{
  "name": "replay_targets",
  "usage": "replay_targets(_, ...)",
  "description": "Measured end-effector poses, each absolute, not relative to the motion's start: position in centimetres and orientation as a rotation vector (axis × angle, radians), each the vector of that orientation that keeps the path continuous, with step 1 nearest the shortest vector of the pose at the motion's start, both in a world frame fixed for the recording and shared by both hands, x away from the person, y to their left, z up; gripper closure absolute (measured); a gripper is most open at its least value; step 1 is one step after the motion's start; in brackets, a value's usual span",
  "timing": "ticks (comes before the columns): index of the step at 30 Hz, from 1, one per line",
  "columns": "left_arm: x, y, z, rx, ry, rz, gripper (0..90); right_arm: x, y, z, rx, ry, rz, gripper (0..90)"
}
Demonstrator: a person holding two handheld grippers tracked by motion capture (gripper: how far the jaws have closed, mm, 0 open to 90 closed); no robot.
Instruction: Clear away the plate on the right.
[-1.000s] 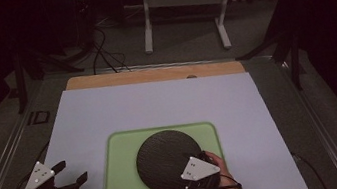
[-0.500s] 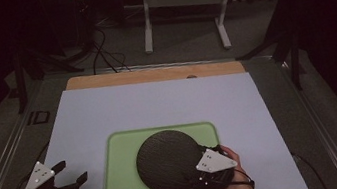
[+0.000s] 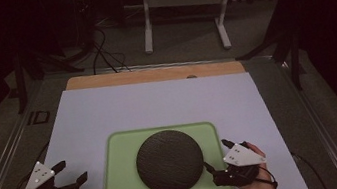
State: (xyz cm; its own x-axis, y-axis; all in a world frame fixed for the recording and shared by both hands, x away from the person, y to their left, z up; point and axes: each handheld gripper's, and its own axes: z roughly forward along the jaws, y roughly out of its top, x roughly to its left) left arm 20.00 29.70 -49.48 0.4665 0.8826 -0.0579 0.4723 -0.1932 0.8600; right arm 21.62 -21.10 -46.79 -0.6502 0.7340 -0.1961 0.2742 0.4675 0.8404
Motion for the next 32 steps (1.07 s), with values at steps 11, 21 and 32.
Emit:
replay_targets(11,20.0,29.7,-49.5,1.829,1.142,0.583,14.7,21.4,-26.8,-47.4,1.000,2.057,1.193,13.5)
replay_targets(21,19.9,29.7,-49.4,1.827,1.130,0.583,14.7,20.2,-30.8,-47.7,1.053,1.969,1.266,14.2)
replay_targets(32,19.9,29.6,-49.3,1.829,1.124,0.584,14.7,19.6,-33.0,-47.9,1.060,1.912,1.279,14.2)
